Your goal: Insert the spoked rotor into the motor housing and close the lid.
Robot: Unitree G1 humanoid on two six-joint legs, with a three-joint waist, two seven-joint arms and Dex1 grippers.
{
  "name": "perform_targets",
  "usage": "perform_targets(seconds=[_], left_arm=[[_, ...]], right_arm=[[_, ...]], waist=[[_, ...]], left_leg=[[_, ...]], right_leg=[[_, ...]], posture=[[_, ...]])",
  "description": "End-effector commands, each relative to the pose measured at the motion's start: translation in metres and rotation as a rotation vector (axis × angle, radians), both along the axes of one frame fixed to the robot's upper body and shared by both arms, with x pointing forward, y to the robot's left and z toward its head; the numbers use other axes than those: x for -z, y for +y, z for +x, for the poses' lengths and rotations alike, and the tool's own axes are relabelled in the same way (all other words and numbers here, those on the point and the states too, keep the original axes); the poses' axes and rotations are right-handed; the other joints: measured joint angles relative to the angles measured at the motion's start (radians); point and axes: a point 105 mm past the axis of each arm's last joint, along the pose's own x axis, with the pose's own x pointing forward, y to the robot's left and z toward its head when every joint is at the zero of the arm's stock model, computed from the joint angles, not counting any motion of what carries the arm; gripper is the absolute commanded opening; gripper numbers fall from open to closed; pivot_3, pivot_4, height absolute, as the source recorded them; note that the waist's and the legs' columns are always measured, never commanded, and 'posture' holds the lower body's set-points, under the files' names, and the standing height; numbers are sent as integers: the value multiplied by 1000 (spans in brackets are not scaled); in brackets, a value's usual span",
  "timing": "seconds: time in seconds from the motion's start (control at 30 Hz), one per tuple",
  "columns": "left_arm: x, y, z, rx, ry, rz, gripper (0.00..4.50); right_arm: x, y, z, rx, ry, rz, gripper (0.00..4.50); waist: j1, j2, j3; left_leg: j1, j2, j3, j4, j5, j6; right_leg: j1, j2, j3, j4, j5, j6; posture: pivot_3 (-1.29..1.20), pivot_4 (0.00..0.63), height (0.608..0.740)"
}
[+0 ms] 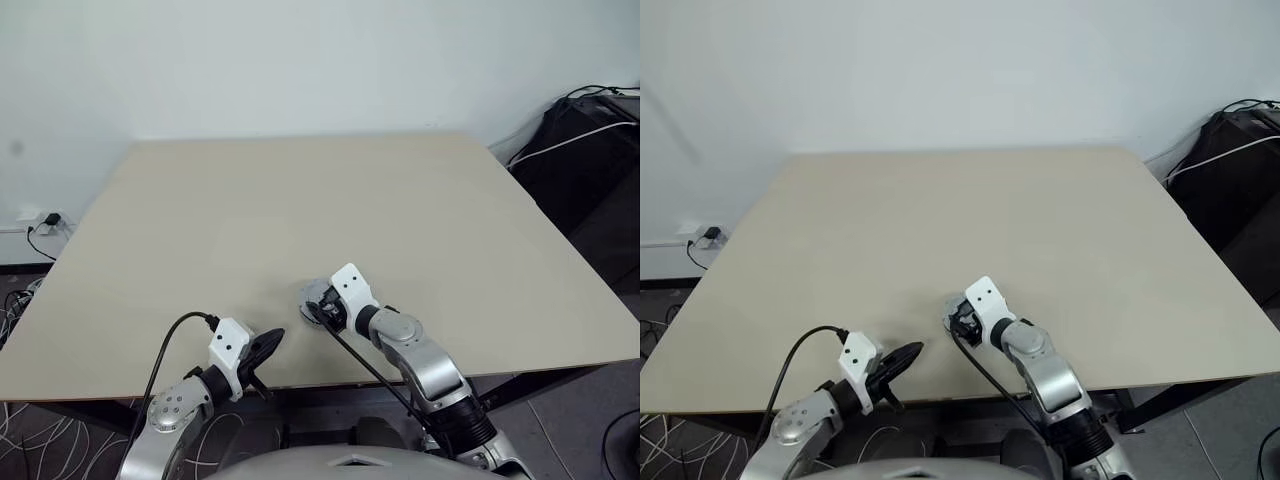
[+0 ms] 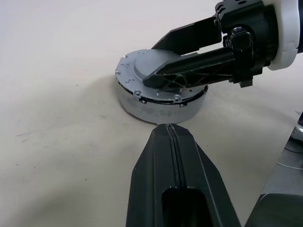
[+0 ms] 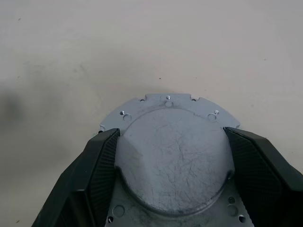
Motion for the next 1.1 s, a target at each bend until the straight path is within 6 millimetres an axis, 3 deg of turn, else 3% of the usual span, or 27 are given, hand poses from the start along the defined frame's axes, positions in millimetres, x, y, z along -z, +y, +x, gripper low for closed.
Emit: perform_targets(seconds=[0.03,0.47,0.9,1.1], left_arm=[[-15,-3,3,9,-57,-13,0],[-16,-4,3,8,-57,-14,0],[-15,-3,5,3,-61,-12,0],[-19,3,25,-59,-66,-16,0]], right_arm=[[2,-9,3,2,3,-55,3189],[11,-14,-5,-58,81,-88,3189],[14,-15,-2,-13,21,-124,3189],[18,-18,-5,-22,35,-136,3189]], waist=[[0,0,0],[4,1,-1],[4,1,-1],[6,1,-1]], left_leg=[[0,0,0,0,0,0],[0,0,0,0,0,0],[0,0,0,0,0,0],[1,0,0,0,0,0]], right_leg=[[0,0,0,0,0,0],[0,0,0,-1,0,0],[0,-1,0,0,0,0],[1,-1,-1,0,0,0]], posture=[[0,0,740],[0,0,740],[0,0,740],[0,0,740]])
